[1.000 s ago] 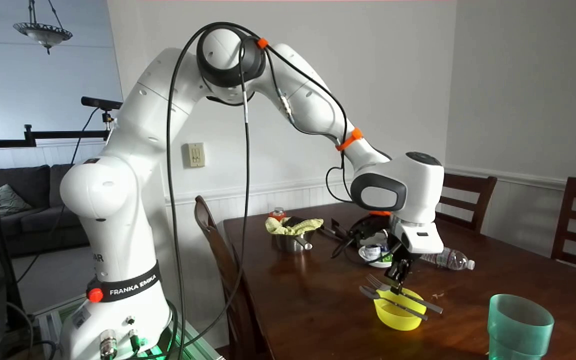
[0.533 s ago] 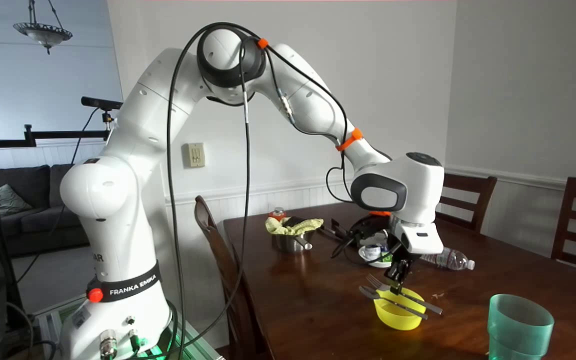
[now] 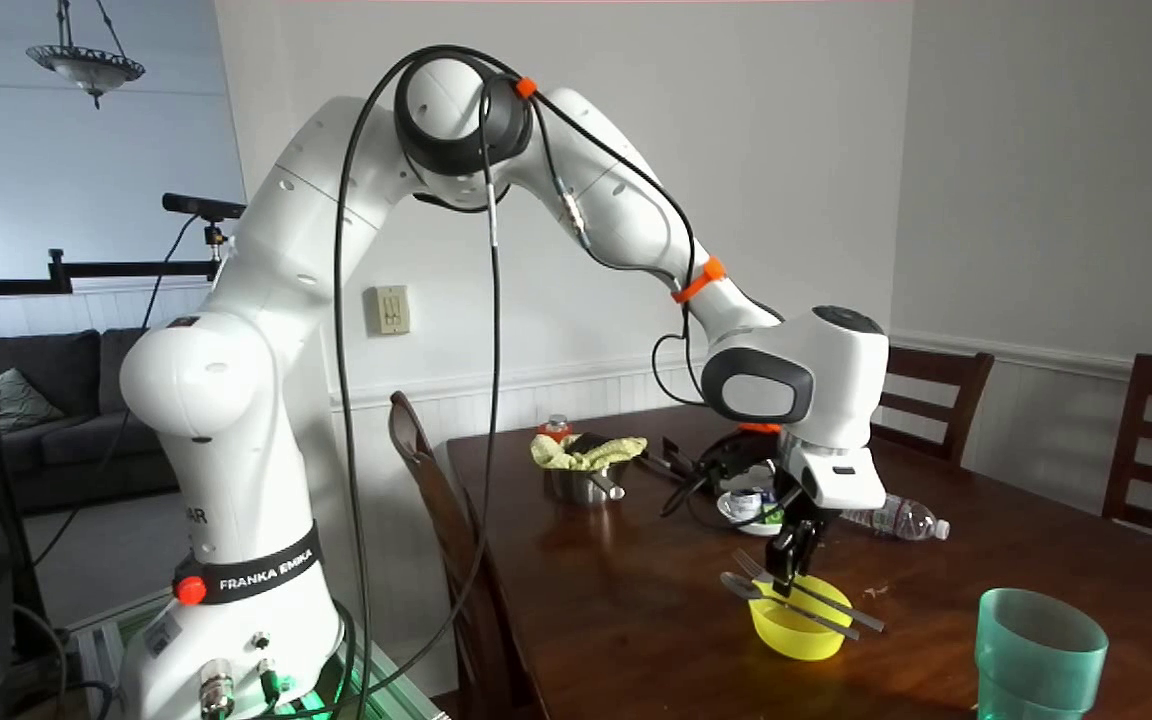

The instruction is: Pick up the spoon and fork next to the yellow bowl and put them in the yellow bowl starting with the spoon and end with the fork

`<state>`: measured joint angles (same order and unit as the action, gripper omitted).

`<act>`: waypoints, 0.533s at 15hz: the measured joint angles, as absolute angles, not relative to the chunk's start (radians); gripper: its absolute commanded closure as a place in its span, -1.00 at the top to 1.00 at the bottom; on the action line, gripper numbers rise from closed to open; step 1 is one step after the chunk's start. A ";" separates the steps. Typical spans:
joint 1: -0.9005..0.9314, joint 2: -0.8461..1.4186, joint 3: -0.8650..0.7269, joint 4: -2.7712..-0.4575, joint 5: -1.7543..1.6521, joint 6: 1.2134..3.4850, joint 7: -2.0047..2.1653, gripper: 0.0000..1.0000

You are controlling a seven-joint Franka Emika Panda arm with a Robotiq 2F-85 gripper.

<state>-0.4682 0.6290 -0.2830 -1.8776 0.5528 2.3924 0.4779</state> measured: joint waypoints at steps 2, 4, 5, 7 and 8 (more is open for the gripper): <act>-0.468 0.629 -0.283 -1.878 0.553 2.392 0.478 0.94; -0.468 0.629 -0.283 -1.877 0.553 2.392 0.478 1.00; -0.468 0.629 -0.283 -1.876 0.553 2.392 0.478 1.00; -0.468 0.628 -0.283 -1.870 0.553 2.392 0.478 1.00; -0.468 0.628 -0.283 -1.866 0.553 2.392 0.478 1.00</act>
